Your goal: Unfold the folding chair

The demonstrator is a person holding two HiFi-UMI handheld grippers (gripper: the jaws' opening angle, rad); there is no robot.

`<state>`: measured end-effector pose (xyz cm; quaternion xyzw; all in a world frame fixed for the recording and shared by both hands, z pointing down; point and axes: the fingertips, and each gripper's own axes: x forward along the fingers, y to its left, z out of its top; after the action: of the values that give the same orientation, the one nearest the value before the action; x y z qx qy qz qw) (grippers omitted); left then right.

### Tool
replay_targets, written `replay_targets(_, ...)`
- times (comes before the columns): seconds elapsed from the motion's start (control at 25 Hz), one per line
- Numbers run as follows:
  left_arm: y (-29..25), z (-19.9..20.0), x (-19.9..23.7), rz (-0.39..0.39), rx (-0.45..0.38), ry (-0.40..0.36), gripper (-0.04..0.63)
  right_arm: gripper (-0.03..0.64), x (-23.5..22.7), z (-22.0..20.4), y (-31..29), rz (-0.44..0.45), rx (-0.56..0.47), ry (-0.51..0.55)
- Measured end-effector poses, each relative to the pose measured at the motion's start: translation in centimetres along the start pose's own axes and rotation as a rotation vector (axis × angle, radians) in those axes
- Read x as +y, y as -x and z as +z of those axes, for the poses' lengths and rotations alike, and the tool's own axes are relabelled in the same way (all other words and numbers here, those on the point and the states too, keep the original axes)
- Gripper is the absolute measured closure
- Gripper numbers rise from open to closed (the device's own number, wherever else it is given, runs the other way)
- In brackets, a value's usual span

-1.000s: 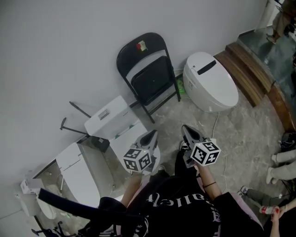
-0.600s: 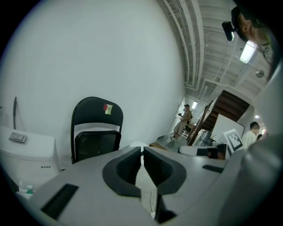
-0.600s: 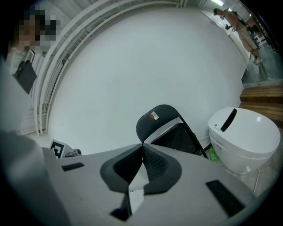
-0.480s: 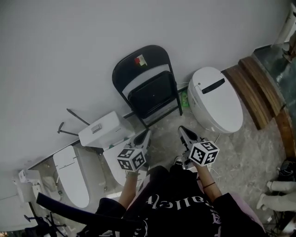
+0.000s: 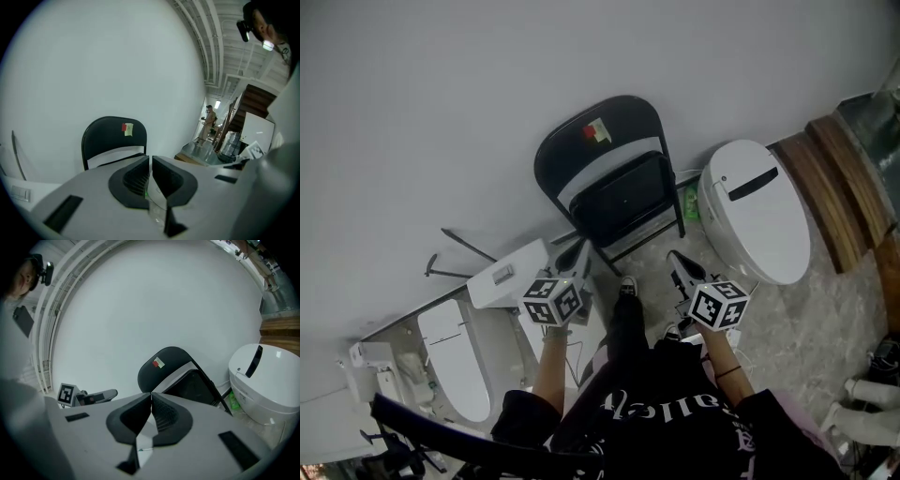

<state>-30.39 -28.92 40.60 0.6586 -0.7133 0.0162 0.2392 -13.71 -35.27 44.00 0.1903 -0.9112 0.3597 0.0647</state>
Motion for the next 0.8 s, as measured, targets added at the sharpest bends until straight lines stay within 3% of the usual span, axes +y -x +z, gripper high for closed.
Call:
replay_targets(0.32,-7.7,6.9,10.4,-0.012,0.026,-0.039,0.589,0.603,-1.4,3.1,-11.4,-0.042,0.033,-0.045)
replay_targets(0.52,-12.6,11.5,16.7,-0.034,0.088,-0.158,0.461,0.602,-2.1,4.7,-17.6,-0.048,0.049,-0.1)
replay_targets(0.8,-18.3,15.3,22.0,-0.113,0.204,-0.327,0.416,0.6,-2.9,4.2,-23.2,-0.056,0.113,-0.098)
